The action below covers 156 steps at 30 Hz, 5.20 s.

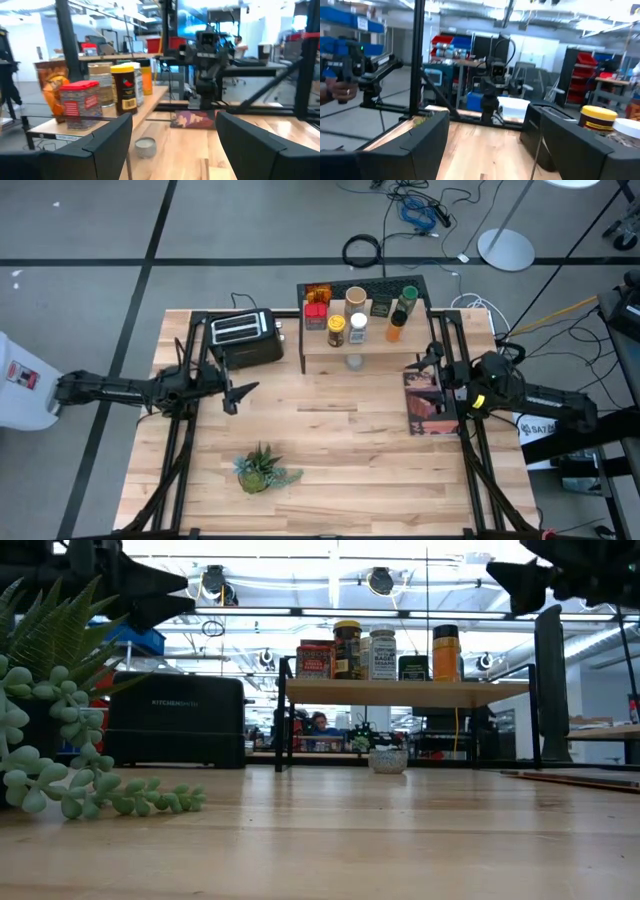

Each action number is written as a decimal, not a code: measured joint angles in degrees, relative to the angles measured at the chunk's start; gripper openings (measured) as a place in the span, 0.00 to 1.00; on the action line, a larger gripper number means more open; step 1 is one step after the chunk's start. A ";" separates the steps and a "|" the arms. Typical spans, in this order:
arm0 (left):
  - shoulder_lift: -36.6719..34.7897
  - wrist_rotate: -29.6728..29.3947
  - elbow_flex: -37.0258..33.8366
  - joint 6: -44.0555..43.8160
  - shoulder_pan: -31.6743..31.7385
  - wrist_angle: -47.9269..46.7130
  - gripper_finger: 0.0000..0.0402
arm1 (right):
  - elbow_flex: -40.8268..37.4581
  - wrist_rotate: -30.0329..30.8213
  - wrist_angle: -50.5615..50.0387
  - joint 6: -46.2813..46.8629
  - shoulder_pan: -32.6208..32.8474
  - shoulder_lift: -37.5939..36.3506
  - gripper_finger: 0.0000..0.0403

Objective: Shelf spices
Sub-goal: Return to Home Position

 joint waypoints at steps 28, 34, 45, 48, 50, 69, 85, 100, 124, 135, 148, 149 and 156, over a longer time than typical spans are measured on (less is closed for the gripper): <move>-0.08 9.20 -4.69 -5.50 12.21 5.76 0.73 | -8.62 -8.53 -2.25 8.02 -15.80 -13.79 0.74; -0.08 8.63 -4.69 -5.57 12.19 5.41 0.73 | -8.62 -0.38 -3.00 7.18 -16.13 -13.70 0.74; -0.08 8.85 -4.71 -5.61 12.19 4.86 0.73 | -8.62 1.92 -5.01 8.11 -16.13 -13.68 0.74; -0.07 8.85 -4.71 -5.61 12.19 4.87 0.73 | -8.62 1.85 -5.97 8.10 -16.11 -13.57 0.74; -0.08 8.85 -4.71 -5.63 12.19 4.88 0.73 | -8.62 1.79 -6.19 8.10 -16.09 -13.25 0.74; -0.08 8.84 -4.71 -4.41 12.19 4.78 0.73 | -8.62 1.75 -6.28 10.96 -16.09 -13.16 0.74; -0.08 8.84 -4.73 -4.39 12.19 4.77 0.73 | -8.62 1.75 -6.32 10.67 -16.09 -13.16 0.74; -0.08 8.83 -4.73 -4.37 12.19 4.78 0.73 | -8.62 1.75 -6.32 10.64 -16.09 -13.14 0.74; -0.08 8.83 -4.73 -4.37 12.17 4.78 0.73 | -8.62 1.75 -6.35 10.64 -16.09 -13.14 0.74; -0.08 8.83 -4.73 -4.37 12.19 4.78 0.73 | -8.62 1.75 -6.35 10.64 -16.09 -13.14 0.74; -0.08 8.83 -4.73 -4.37 12.17 4.76 0.73 | -8.62 1.75 -6.35 10.64 -16.09 -13.14 0.74; -0.08 8.83 -4.73 -4.37 12.18 4.76 0.73 | -8.62 1.75 -6.35 10.64 -16.11 -13.14 0.74; -0.08 8.83 -4.73 -4.38 12.19 4.78 0.73 | -8.62 1.75 -6.35 10.64 -16.09 -13.14 0.74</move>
